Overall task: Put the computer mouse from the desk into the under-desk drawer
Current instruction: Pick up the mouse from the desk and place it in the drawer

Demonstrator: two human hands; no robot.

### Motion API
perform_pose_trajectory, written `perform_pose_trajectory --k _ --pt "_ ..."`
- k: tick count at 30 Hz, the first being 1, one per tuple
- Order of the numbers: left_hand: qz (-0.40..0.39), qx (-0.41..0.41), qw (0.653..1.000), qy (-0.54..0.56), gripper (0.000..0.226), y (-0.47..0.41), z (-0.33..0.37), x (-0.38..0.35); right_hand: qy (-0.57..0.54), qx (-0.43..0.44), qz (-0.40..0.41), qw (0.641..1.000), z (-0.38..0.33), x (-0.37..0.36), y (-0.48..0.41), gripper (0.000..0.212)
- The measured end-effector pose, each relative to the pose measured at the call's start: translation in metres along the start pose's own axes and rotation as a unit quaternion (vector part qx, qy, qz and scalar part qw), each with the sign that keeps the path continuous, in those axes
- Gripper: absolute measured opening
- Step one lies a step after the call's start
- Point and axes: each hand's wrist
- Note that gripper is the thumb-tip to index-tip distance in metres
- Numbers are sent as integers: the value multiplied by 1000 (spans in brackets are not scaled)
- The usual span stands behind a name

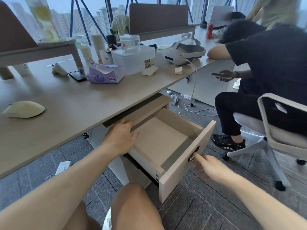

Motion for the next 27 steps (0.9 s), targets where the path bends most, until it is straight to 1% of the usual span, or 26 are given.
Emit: perform_pose_trajectory --k 1,2,3,5,7,8,11,13,15,18,22,24,27 --pt "-11 -10 1000 13 53 0 9 9 103 10 35 994 -5 11 4 58" --pt "-10 -32 999 24 54 -1 18 19 179 22 76 981 -13 22 10 67" --pt "1 -59 998 36 53 -2 26 30 230 40 121 965 -22 32 15 72" --pt "44 -96 993 54 51 -4 36 60 278 91 205 934 -57 50 29 69" --pt "75 -106 990 53 51 -6 34 91 302 151 237 911 -100 60 44 68" --pt "73 -98 992 41 55 -4 29 107 313 178 236 902 -123 61 51 70" --pt "27 -46 998 -33 69 8 1 149 351 254 220 874 -190 50 68 75" --pt "9 -11 997 -78 73 22 -27 170 370 282 201 862 -230 32 74 74" --pt "7 32 994 -103 76 40 -62 188 376 304 184 856 -268 10 78 72" --pt "12 118 987 -108 83 73 -116 212 381 329 160 849 -317 -28 85 73" --pt "8 185 977 -106 84 112 -179 228 390 381 139 827 -369 -82 88 75" --pt "-3 214 971 -105 85 127 -204 228 386 409 127 817 -393 -112 89 76" --pt "-20 255 959 -120 83 141 -229 219 376 448 99 805 -424 -156 92 75"
Point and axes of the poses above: each hand's wrist, its own y-axis away from the middle knuckle, its own x-axis out of the back of the hand, z = x × y, and after that the axes turned 10 degrees about -x, right-handed
